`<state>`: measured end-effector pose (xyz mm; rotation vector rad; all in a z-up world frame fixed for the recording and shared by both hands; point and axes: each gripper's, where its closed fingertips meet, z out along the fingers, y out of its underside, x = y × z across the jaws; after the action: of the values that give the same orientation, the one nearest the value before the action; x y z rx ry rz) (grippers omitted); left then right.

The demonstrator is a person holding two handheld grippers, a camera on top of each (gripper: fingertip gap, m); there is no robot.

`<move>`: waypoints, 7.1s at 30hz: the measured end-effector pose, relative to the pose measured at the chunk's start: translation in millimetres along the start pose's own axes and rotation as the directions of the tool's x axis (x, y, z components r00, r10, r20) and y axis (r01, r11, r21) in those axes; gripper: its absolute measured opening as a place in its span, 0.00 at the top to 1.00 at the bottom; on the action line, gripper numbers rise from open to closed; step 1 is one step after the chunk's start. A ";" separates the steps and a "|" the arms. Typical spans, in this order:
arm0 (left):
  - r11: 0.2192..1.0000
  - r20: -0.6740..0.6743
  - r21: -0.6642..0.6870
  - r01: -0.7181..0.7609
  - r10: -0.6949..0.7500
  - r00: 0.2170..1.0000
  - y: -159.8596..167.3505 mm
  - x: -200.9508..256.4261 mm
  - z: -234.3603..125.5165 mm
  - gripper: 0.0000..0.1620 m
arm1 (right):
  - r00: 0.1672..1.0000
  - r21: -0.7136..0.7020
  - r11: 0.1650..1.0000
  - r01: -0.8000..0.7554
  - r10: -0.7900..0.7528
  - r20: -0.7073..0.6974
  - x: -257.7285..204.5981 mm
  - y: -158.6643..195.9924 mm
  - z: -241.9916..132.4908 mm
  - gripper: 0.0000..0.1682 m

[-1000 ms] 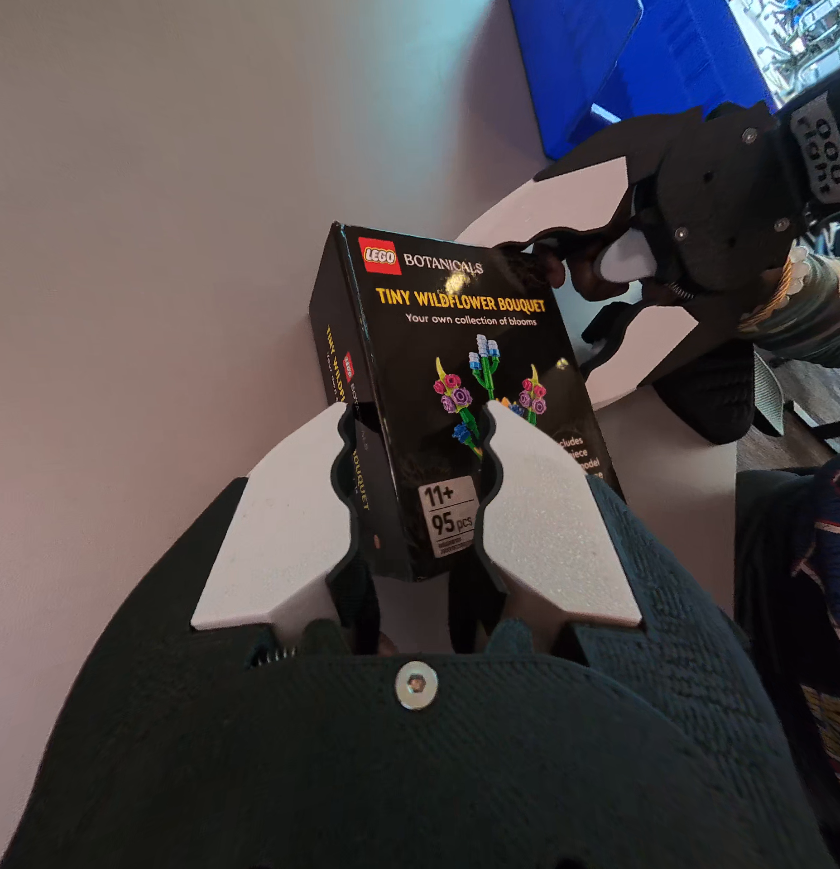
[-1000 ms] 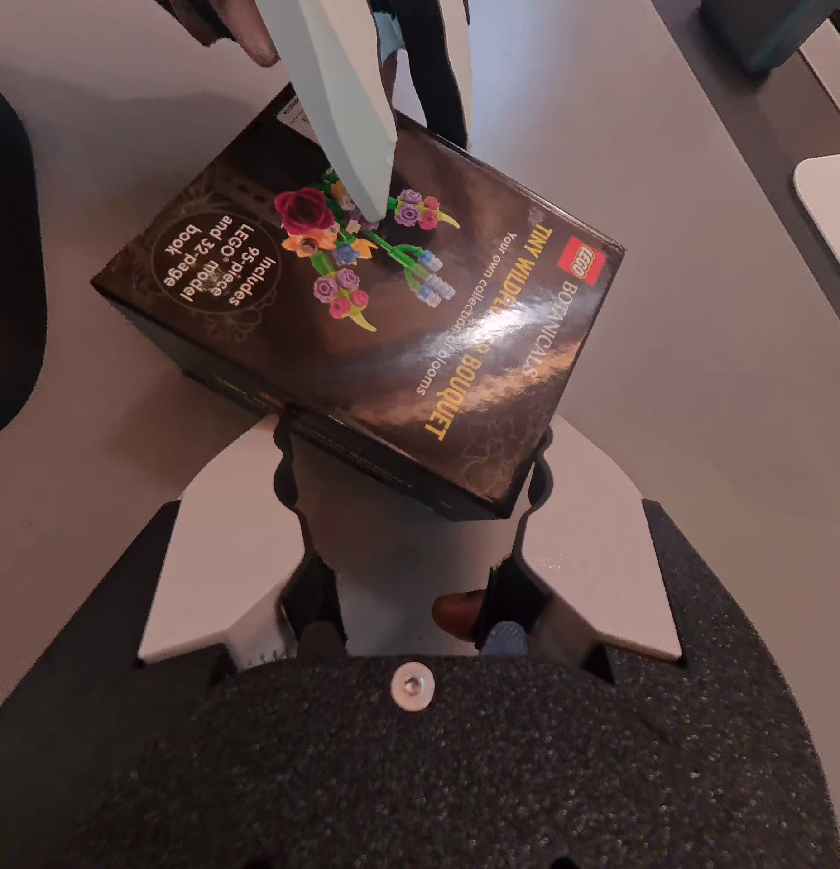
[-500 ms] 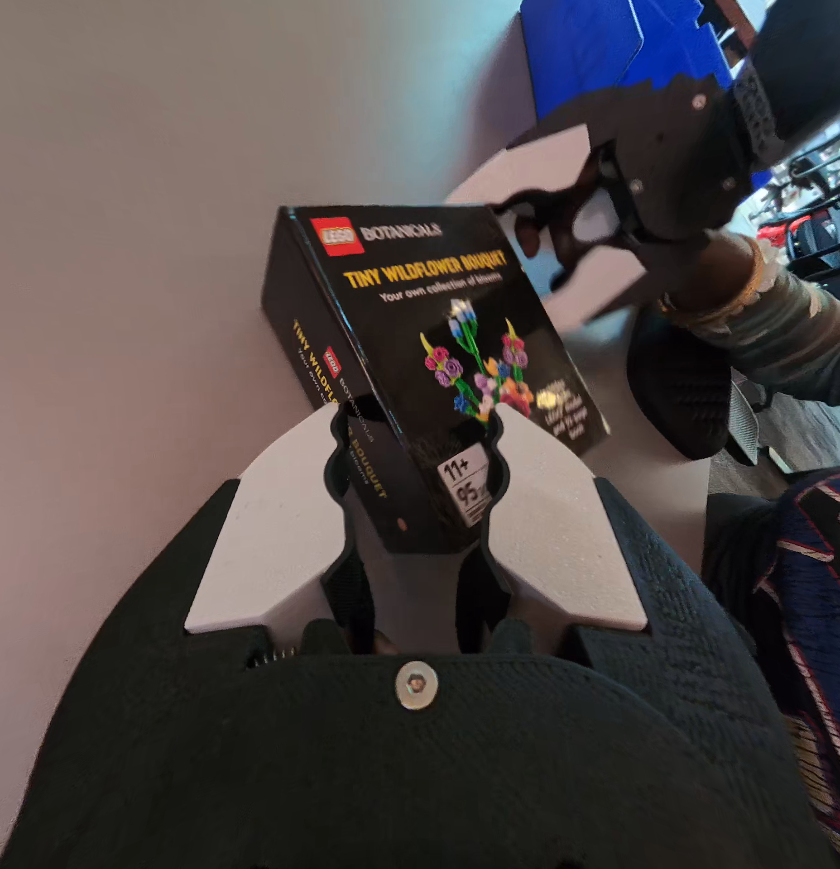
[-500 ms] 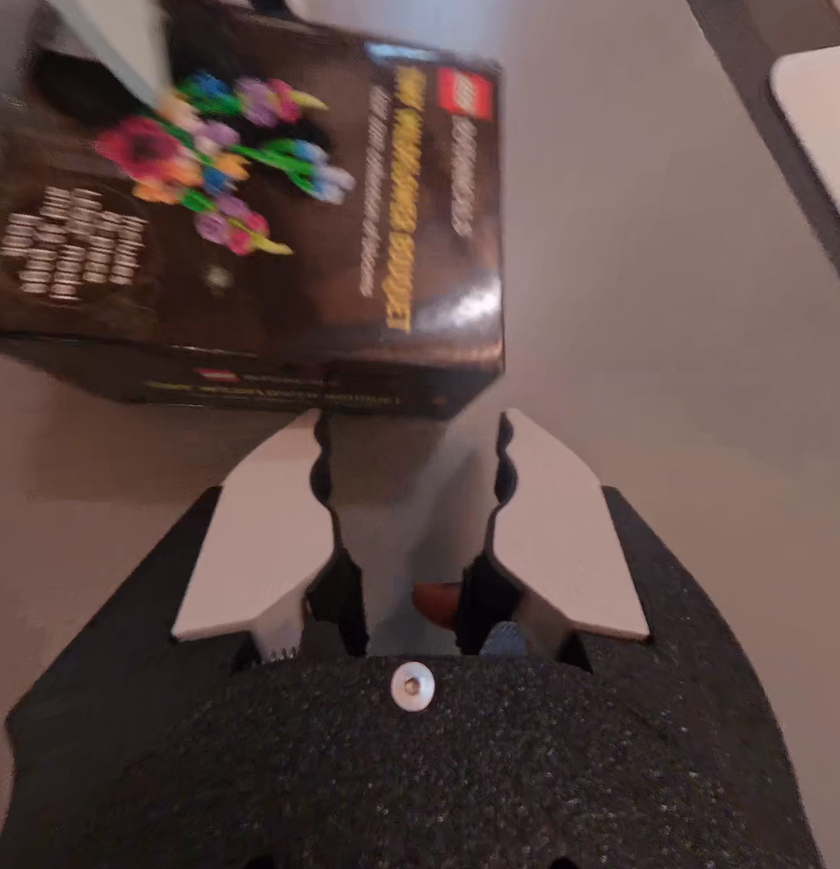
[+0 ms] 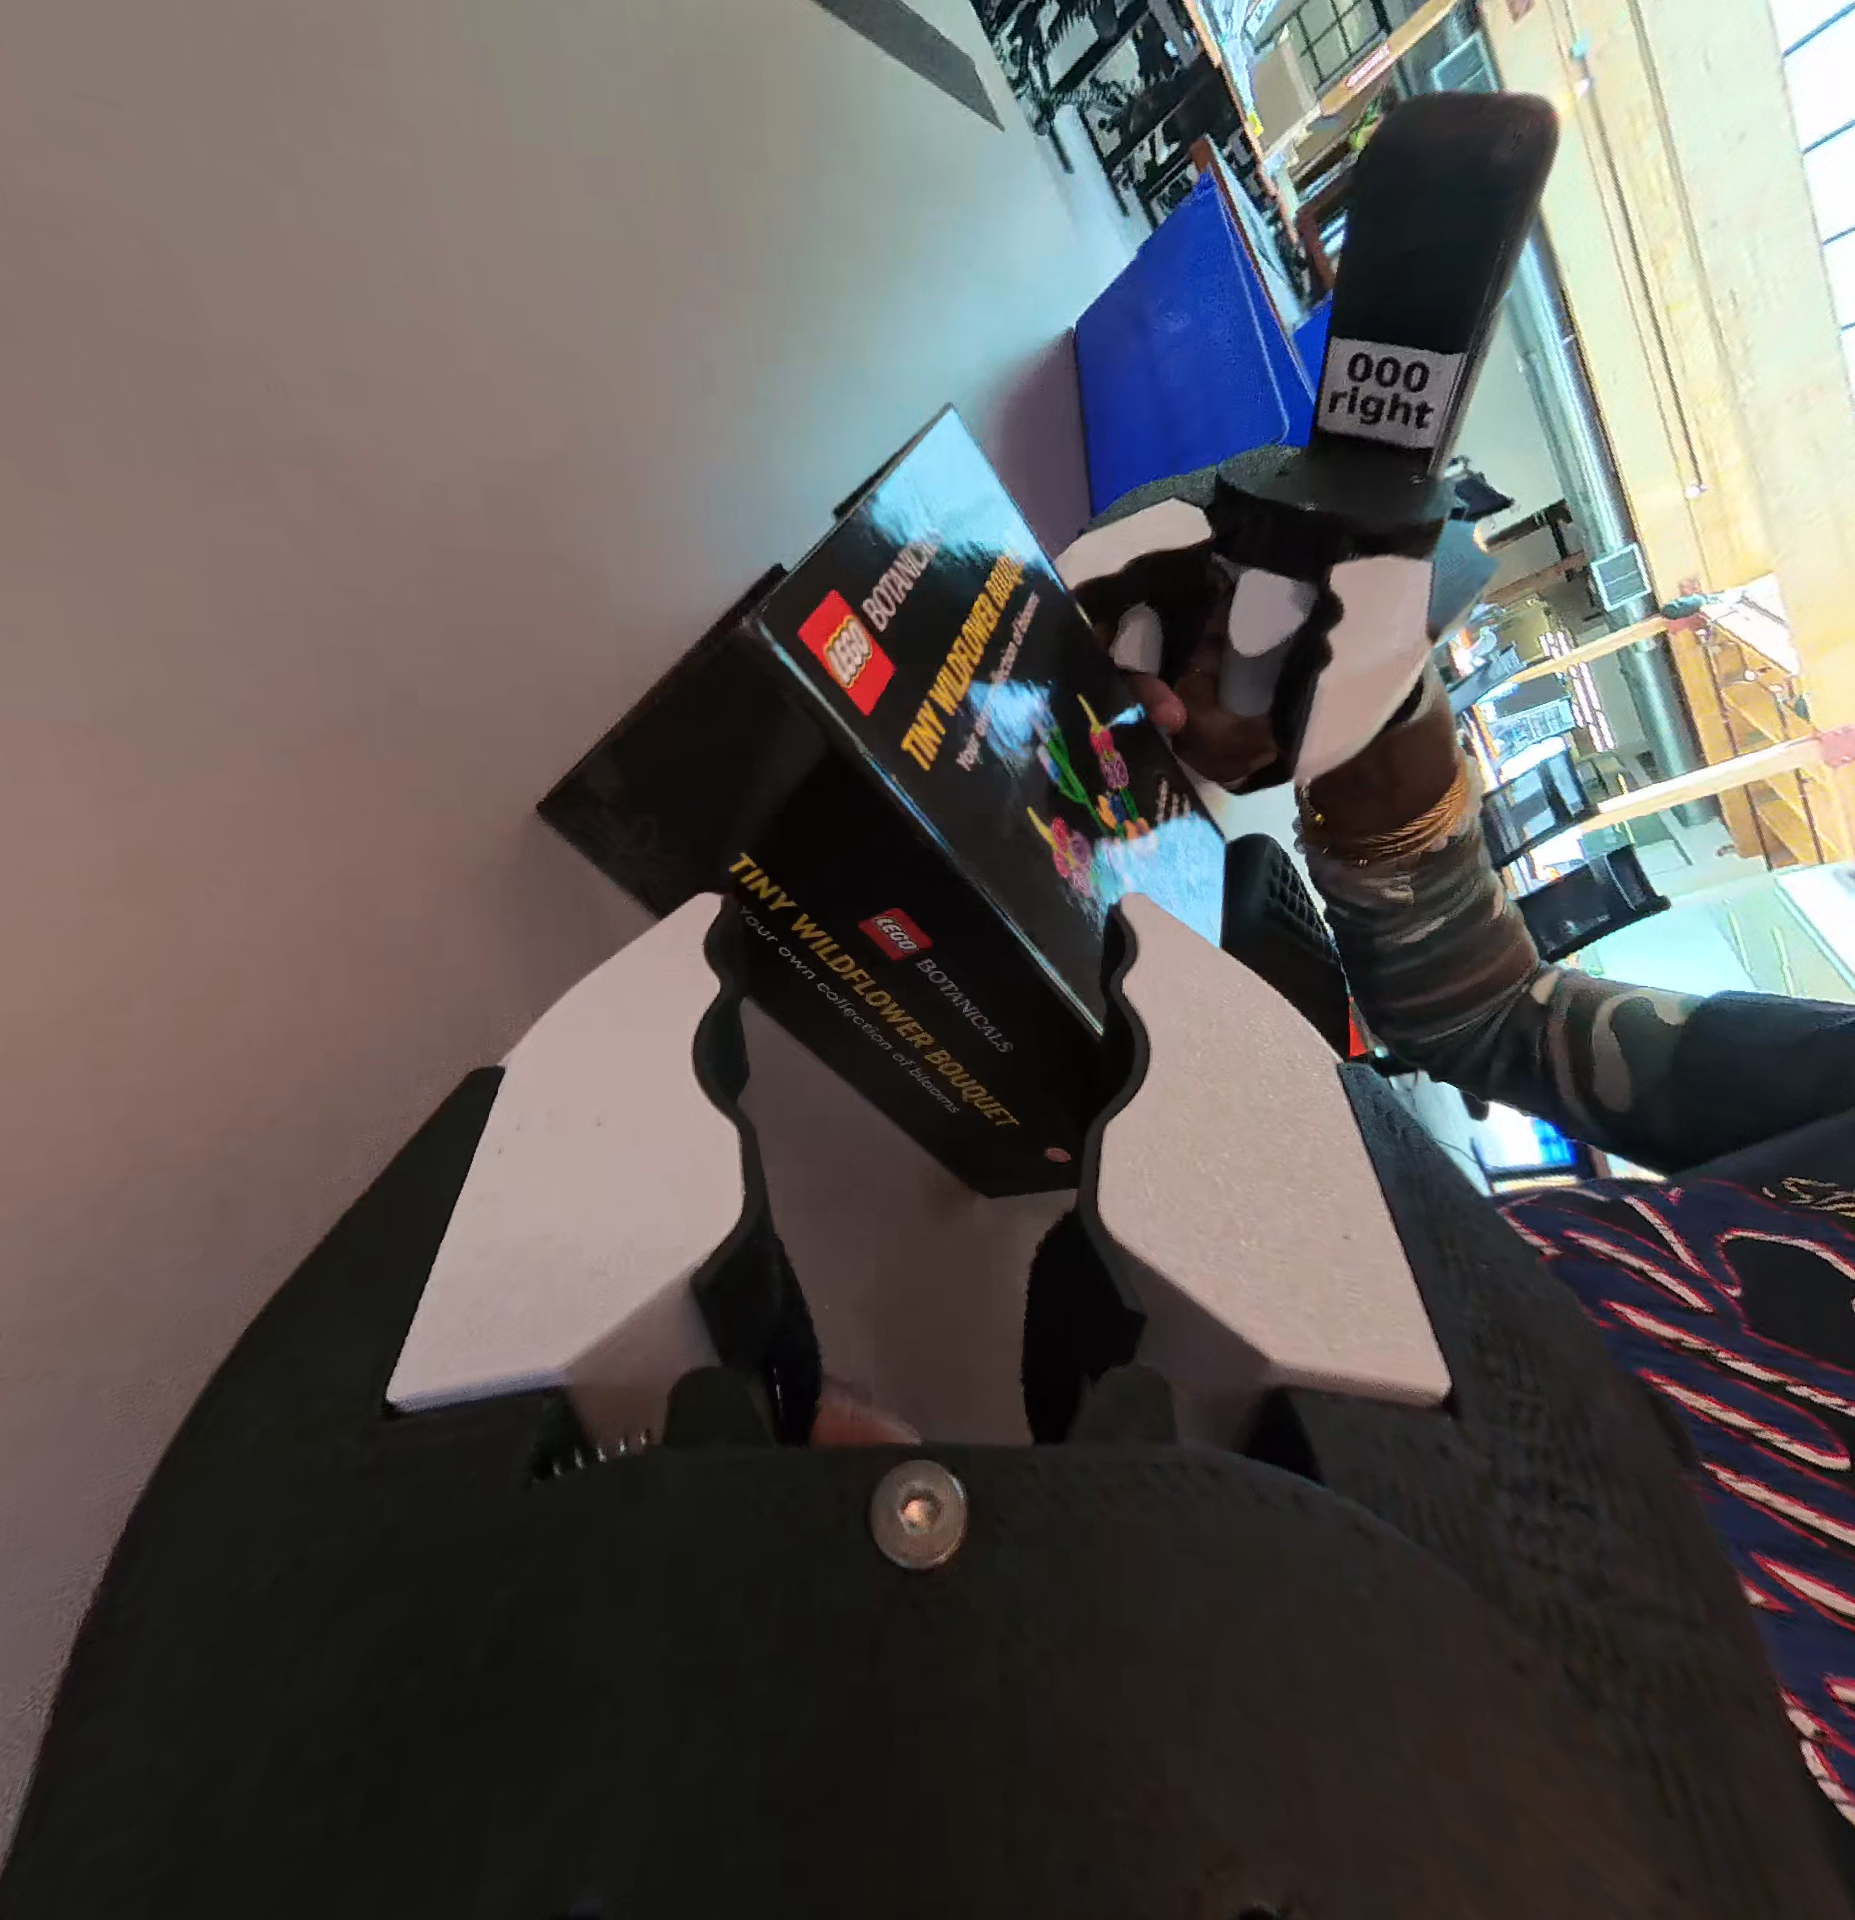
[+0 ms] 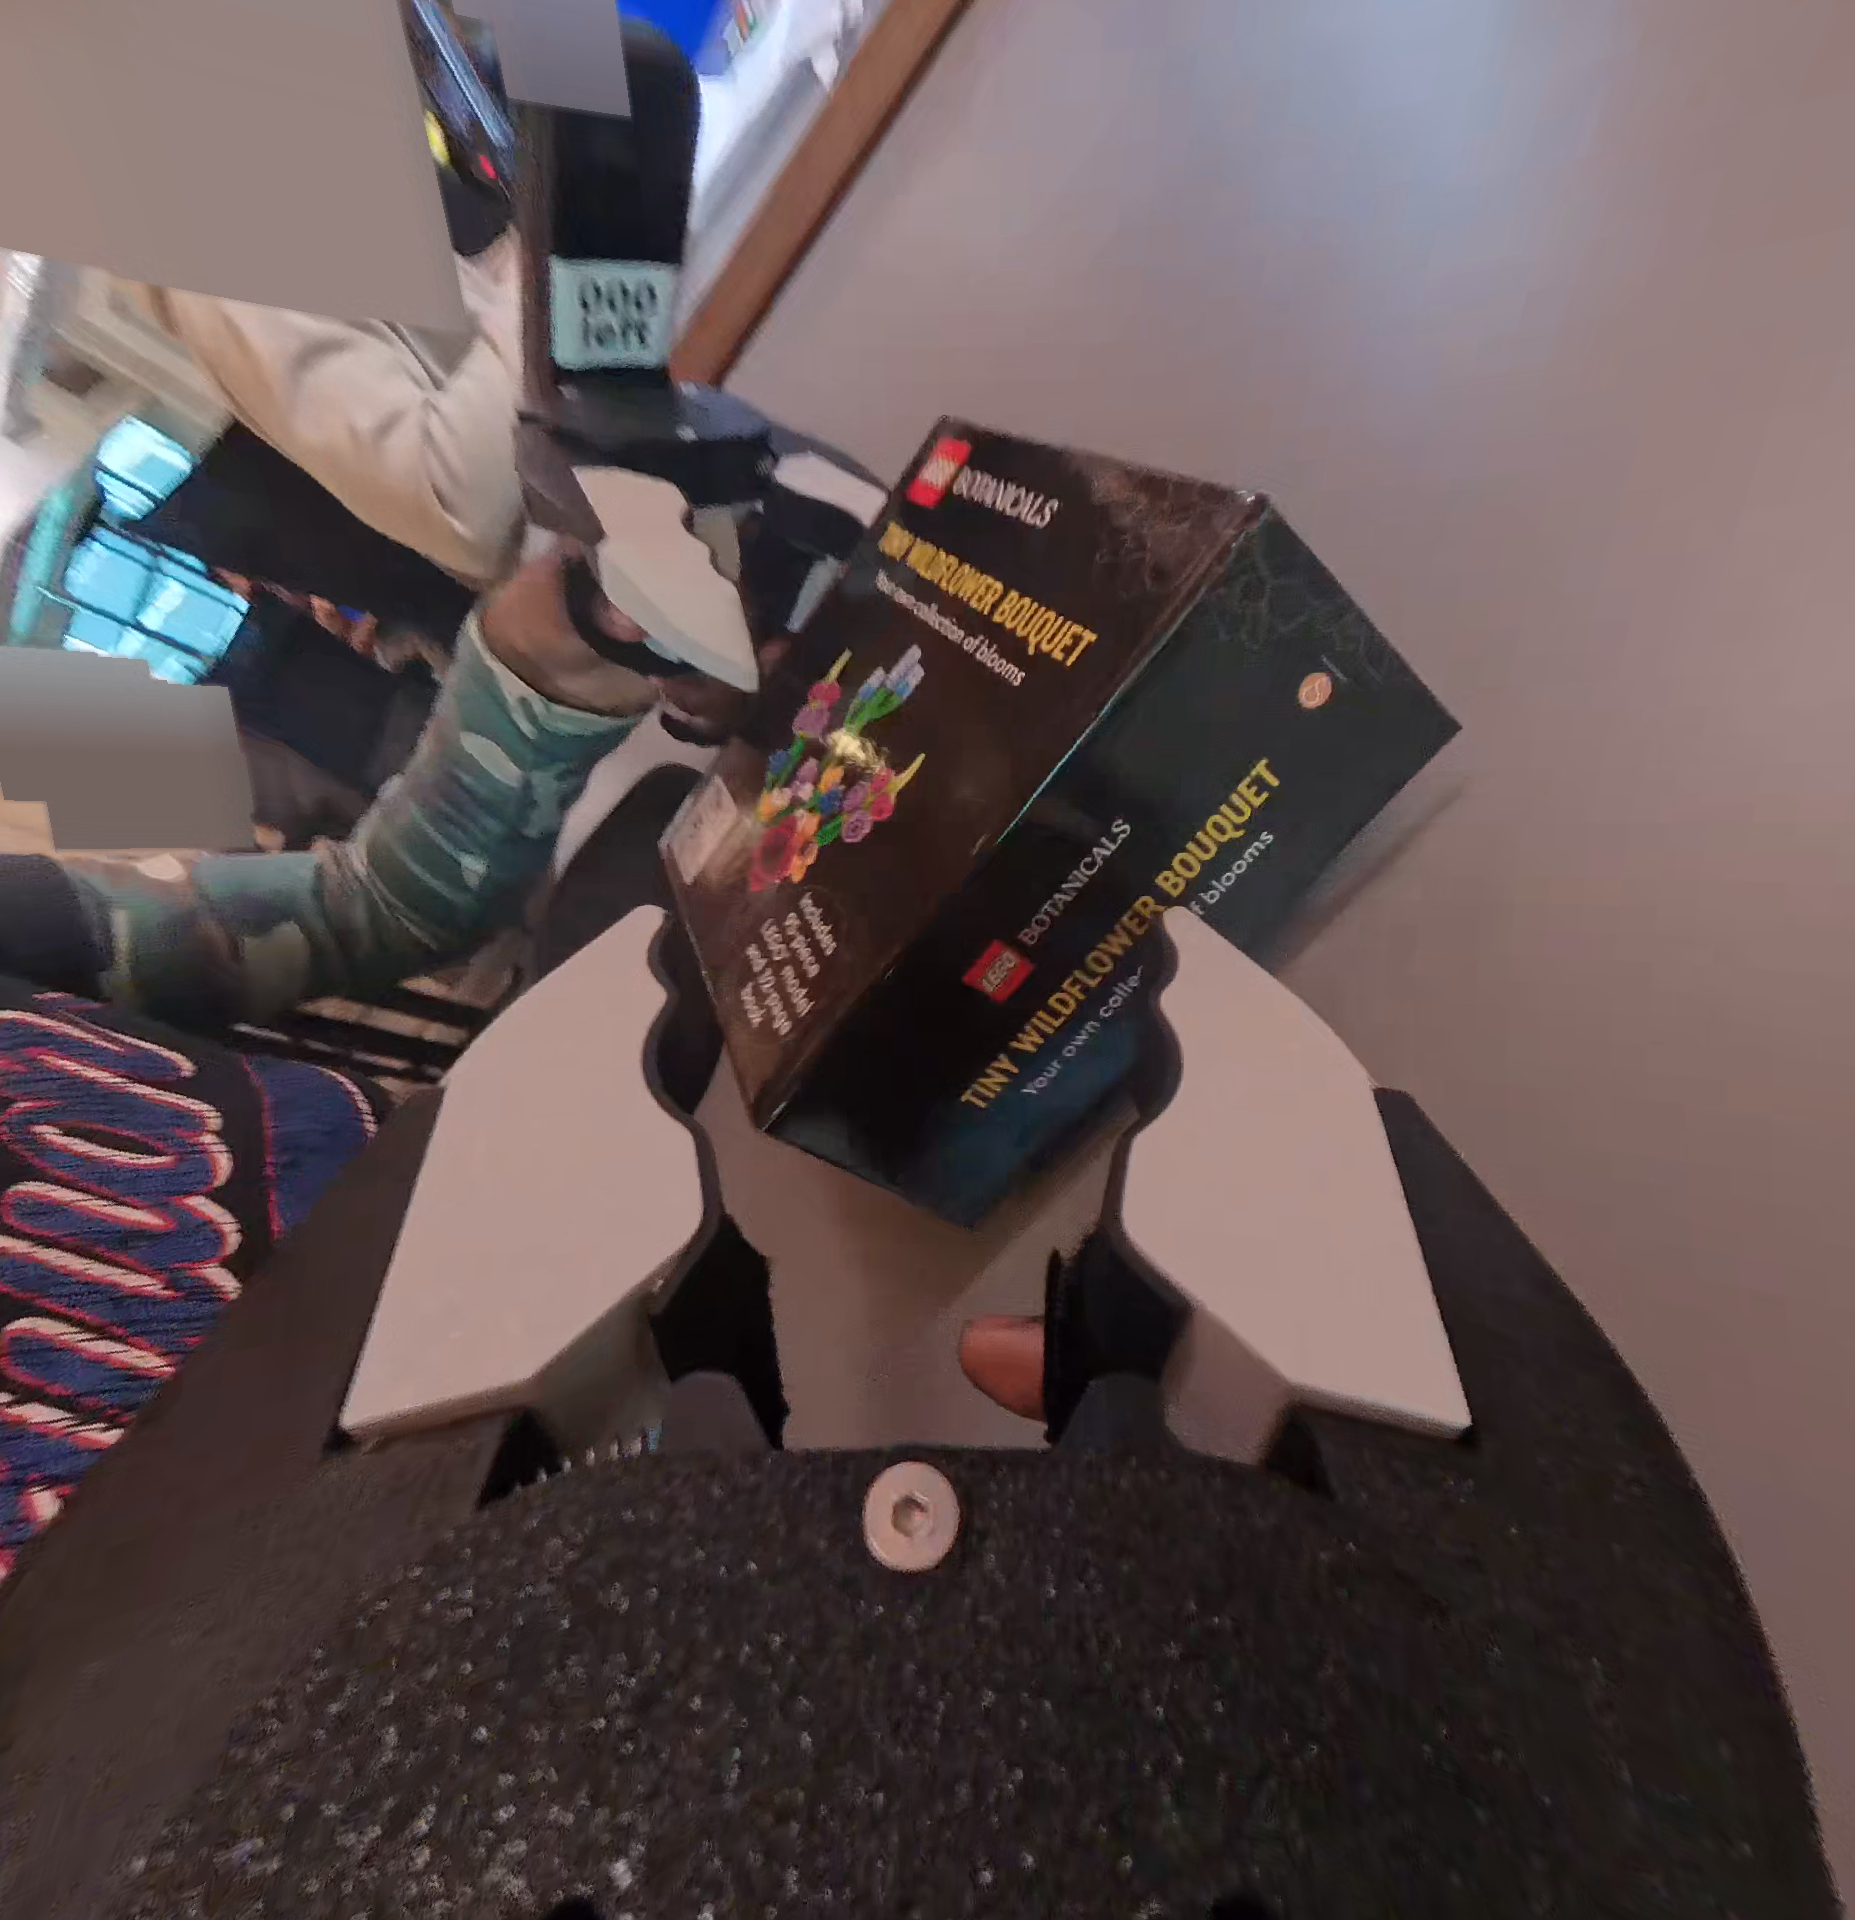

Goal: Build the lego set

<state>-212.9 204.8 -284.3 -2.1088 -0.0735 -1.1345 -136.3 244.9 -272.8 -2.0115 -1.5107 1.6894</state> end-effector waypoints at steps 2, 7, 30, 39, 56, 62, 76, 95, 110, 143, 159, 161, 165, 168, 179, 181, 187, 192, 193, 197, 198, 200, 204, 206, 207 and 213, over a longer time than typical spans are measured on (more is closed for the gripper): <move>1.000 -0.004 0.003 0.011 -0.011 1.000 -1.9 -0.9 2.9 0.59 | 1.000 -0.052 0.999 0.000 -0.001 -0.021 2.7 4.1 8.8 0.48; 0.999 0.032 -0.024 -0.026 0.026 0.999 -1.1 -3.3 4.8 0.61 | 0.996 -0.083 0.997 0.000 -0.007 -0.091 14.1 4.5 16.9 0.57; 0.525 0.299 0.096 -0.846 0.795 0.527 -29.7 54.3 22.3 0.71 | 0.373 -0.231 0.622 0.748 -0.682 -0.629 3.7 -6.1 -36.0 0.63; 0.477 0.299 0.096 -0.874 0.823 0.482 -20.2 58.3 30.4 0.74 | 0.255 -0.292 0.583 0.758 -0.677 -0.690 4.1 3.9 -44.7 0.65; 0.473 0.376 0.043 -0.880 0.808 0.453 -105.4 -3.5 45.4 0.76 | 0.223 -0.304 0.612 0.730 -0.635 -0.740 72.6 -72.8 -40.9 0.66; 0.484 0.394 0.063 -0.873 0.792 0.467 -123.3 -17.5 46.8 0.77 | 0.222 -0.295 0.618 0.729 -0.621 -0.752 86.2 -89.4 -37.9 0.66; 0.521 0.443 0.076 -0.850 0.746 0.497 -139.4 -29.7 48.5 0.77 | 0.268 -0.263 0.612 0.746 -0.638 -0.722 102.0 -108.2 -35.5 0.67; 0.532 0.463 0.091 -0.842 0.726 0.509 -140.2 -30.6 49.1 0.77 | 0.299 -0.223 0.651 0.725 -0.590 -0.750 101.1 -108.4 -34.6 0.68; 0.539 0.459 0.100 -0.836 0.721 0.520 -139.9 -30.8 48.8 0.78 | 0.309 -0.205 0.668 0.716 -0.566 -0.764 100.0 -107.9 -34.5 0.69; 0.584 0.506 0.009 -0.812 0.698 0.507 -134.3 -44.4 40.6 0.54 | 0.361 -0.119 0.697 0.707 -0.501 -0.786 97.2 -109.4 -46.7 0.63; 0.731 0.790 0.080 -0.678 0.368 0.490 -84.4 -1.1 -34.9 0.11 | 0.504 0.241 0.773 0.587 -0.115 -0.856 11.3 -61.3 -100.8 0.17; 0.737 0.802 0.097 -0.669 0.340 0.491 -74.2 10.0 -38.2 0.11 | 0.469 0.227 0.760 0.608 -0.114 -0.876 -0.7 -52.9 -100.9 0.16; 0.727 0.822 0.172 -0.665 0.266 0.504 -55.2 30.9 -42.4 0.11 | 0.387 0.175 0.779 0.602 -0.092 -0.918 -10.5 -30.3 -98.6 0.12; 0.716 0.824 0.203 -0.668 0.244 0.511 -41.5 47.0 -42.6 0.11 | 0.384 0.199 0.774 0.602 -0.062 -0.921 -23.3 -18.2 -94.5 0.12; 0.692 0.810 0.213 -0.690 0.269 0.520 1.6 86.7 -27.4 0.11 | 0.407 0.252 0.750 0.612 -0.025 -0.913 -60.0 19.7 -86.3 0.12; 0.690 0.810 0.213 -0.692 0.271 0.520 5.4 89.8 -25.1 0.11 | 0.396 0.243 0.748 0.618 -0.030 -0.918 -63.1 23.9 -86.1 0.12; 0.694 0.808 0.213 -0.688 0.270 0.523 7.1 90.5 -20.0 0.11 | 0.396 0.245 0.748 0.617 -0.026 -0.918 -63.4 29.5 -86.4 0.12; 0.693 0.813 0.196 -0.693 0.280 0.510 3.9 89.5 -17.2 0.11 | 0.399 0.249 0.751 0.612 -0.021 -0.917 -60.7 28.4 -87.4 0.12; 0.692 0.815 0.192 -0.696 0.283 0.506 4.2 89.1 -16.5 0.11 | 0.398 0.247 0.752 0.611 -0.022 -0.917 -60.4 28.7 -87.1 0.12; 0.701 0.815 0.173 -0.692 0.292 0.500 7.9 86.0 -11.8 0.11 | 0.403 0.249 0.756 0.606 -0.021 -0.915 -59.4 30.4 -85.9 0.12; 0.703 0.815 0.171 -0.690 0.293 0.500 8.7 85.6 -10.9 0.11 | 0.404 0.250 0.756 0.605 -0.022 -0.914 -59.4 30.8 -85.8 0.12; 0.703 0.814 0.174 -0.689 0.291 0.503 9.4 85.7 -10.2 0.11 | 0.399 0.246 0.759 0.603 -0.020 -0.917 -59.0 31.7 -86.6 0.12; 0.685 0.818 0.168 -0.709 0.304 0.487 8.1 86.7 -12.3 0.12 | 0.398 0.248 0.755 0.607 -0.019 -0.917 -61.8 32.3 -89.5 0.15; 0.631 0.788 0.137 -0.764 0.398 0.470 10.2 95.2 -11.0 0.56 | 0.435 0.236 0.729 0.643 -0.093 -0.896 -75.0 32.6 -85.1 0.47; 0.616 0.757 0.133 -0.777 0.443 0.480 12.7 99.4 -8.3 1.00 | 0.481 0.239 0.701 0.672 -0.168 -0.860 -88.8 33.6 -77.8 0.89; 0.647 0.841 -0.147 -0.748 0.480 0.250 7.4 64.7 -25.7 1.00 | 0.545 0.251 0.556 0.793 -0.461 -0.700 -172.6 36.9 -41.5 1.00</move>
<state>-188.8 165.7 -231.5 -1.8911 0.1597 0.4442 -61.5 121.9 -162.6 -1.1898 -1.1407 0.9070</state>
